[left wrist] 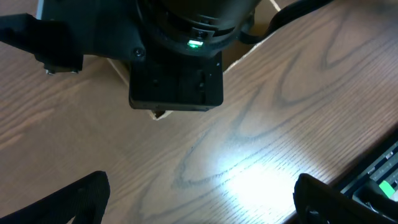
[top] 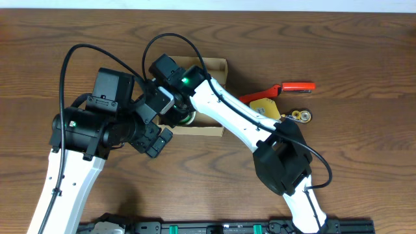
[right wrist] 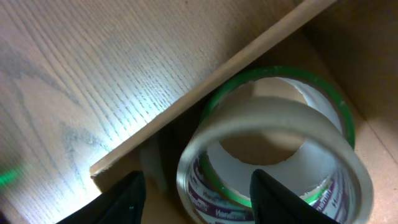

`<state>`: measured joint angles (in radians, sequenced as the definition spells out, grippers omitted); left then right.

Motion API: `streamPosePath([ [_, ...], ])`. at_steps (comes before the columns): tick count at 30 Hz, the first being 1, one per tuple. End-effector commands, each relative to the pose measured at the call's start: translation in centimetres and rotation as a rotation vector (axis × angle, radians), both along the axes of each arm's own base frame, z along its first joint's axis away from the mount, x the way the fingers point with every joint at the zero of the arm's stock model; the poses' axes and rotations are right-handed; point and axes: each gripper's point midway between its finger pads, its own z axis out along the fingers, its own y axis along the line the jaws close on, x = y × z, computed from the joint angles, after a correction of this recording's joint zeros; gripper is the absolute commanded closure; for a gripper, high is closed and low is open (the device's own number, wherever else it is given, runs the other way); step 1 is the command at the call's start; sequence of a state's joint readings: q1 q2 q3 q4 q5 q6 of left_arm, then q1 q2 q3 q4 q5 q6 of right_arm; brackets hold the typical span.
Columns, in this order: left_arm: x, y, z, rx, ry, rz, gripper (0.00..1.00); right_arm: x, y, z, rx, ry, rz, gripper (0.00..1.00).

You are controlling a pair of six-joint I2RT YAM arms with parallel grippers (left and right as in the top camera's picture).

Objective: Pack container

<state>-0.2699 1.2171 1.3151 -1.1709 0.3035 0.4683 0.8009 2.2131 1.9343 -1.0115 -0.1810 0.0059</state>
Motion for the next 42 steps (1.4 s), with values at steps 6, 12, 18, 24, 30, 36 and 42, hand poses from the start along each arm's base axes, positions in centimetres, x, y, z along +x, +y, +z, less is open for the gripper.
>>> streamPosePath([
  [6, 0.2, -0.1, 0.4, -0.004, -0.014, -0.004, 0.05, 3.7, -3.7, 2.7, 0.007, -0.068, -0.101, 0.42],
  [12, 0.2, -0.1, 0.4, -0.004, -0.014, -0.004, 0.05, 4.9, -5.2, 4.6, 0.029, -0.094, -0.139, 0.40],
  [18, 0.2, -0.1, 0.4, -0.004, -0.014, -0.004, 0.04, 5.4, -6.7, 8.6, 0.076, -0.153, -0.163, 0.39],
  [24, 0.2, -0.1, 0.4, -0.004, -0.014, -0.004, 0.05, 5.4, -10.9, 13.9, 0.104, -0.219, -0.201, 0.37],
  [30, 0.2, -0.1, 0.4, -0.004, -0.014, -0.004, 0.05, 4.0, -15.6, 16.8, 0.087, -0.220, -0.221, 0.36],
  [36, 0.2, -0.1, 0.4, -0.004, -0.014, -0.004, 0.05, 2.1, -17.9, 18.6, 0.094, -0.201, -0.215, 0.27],
  [42, 0.2, -0.1, 0.4, -0.003, -0.015, -0.003, 0.05, -0.6, -19.4, 19.8, 0.070, -0.182, -0.186, 0.23],
])
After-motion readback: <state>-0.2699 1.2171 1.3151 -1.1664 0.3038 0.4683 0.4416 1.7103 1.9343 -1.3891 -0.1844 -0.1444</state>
